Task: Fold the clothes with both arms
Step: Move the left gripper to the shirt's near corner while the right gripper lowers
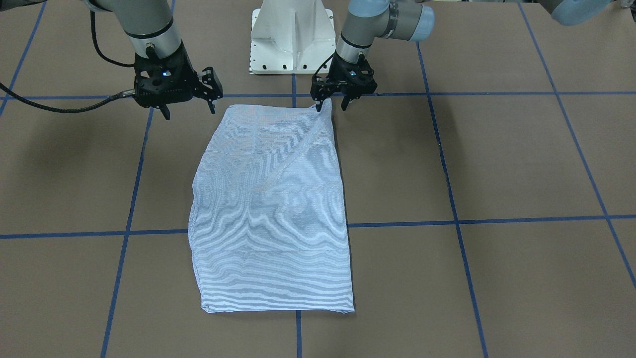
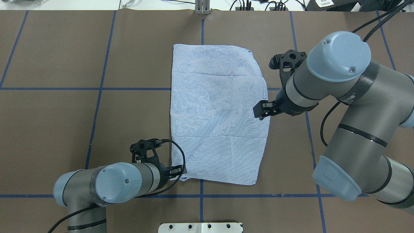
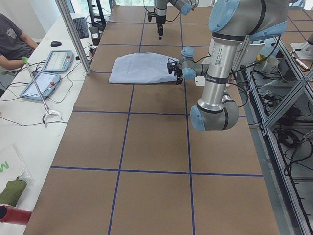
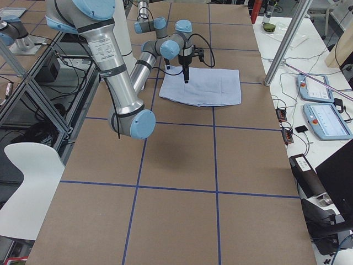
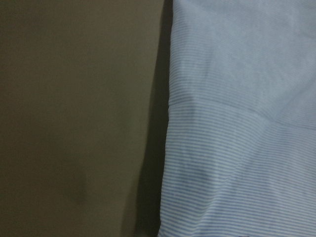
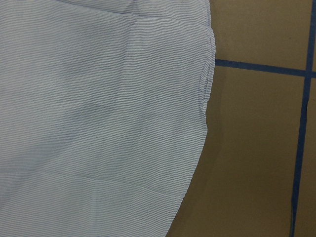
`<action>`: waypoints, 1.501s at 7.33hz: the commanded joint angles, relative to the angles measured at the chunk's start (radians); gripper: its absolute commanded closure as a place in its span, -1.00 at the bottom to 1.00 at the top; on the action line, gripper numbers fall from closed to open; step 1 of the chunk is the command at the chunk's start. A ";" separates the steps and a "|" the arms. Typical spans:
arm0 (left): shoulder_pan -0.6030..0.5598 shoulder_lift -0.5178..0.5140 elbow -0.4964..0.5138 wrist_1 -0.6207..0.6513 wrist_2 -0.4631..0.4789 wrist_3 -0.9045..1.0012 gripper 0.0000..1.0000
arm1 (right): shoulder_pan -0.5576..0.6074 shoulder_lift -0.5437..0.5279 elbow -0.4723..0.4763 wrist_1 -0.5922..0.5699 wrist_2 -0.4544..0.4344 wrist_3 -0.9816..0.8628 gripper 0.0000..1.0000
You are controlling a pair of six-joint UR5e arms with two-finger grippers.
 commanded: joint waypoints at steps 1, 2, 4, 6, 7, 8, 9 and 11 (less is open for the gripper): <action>0.002 -0.013 0.000 0.001 -0.001 -0.001 -0.18 | 0.000 0.000 0.000 0.000 0.000 0.000 -1.00; 0.002 -0.015 -0.002 0.001 -0.002 -0.001 -0.12 | 0.000 0.000 0.000 0.000 0.002 0.000 -1.00; 0.002 -0.016 -0.003 0.001 -0.004 -0.001 0.07 | 0.000 -0.001 -0.001 0.000 0.003 0.000 -1.00; 0.000 -0.021 -0.006 0.001 -0.004 0.002 0.79 | 0.000 -0.003 -0.003 0.000 0.003 0.000 -1.00; -0.004 -0.021 -0.029 0.003 -0.008 0.002 1.00 | 0.000 -0.008 0.000 0.000 0.006 0.002 -1.00; -0.012 -0.016 -0.067 0.033 -0.031 0.011 1.00 | -0.002 -0.006 0.003 0.000 0.005 0.019 -1.00; -0.030 -0.016 -0.098 0.073 -0.059 0.016 1.00 | -0.009 -0.005 0.005 0.006 0.003 0.051 -1.00; -0.034 -0.018 -0.114 0.081 -0.065 0.017 1.00 | -0.105 -0.020 -0.006 0.127 -0.012 0.274 -1.00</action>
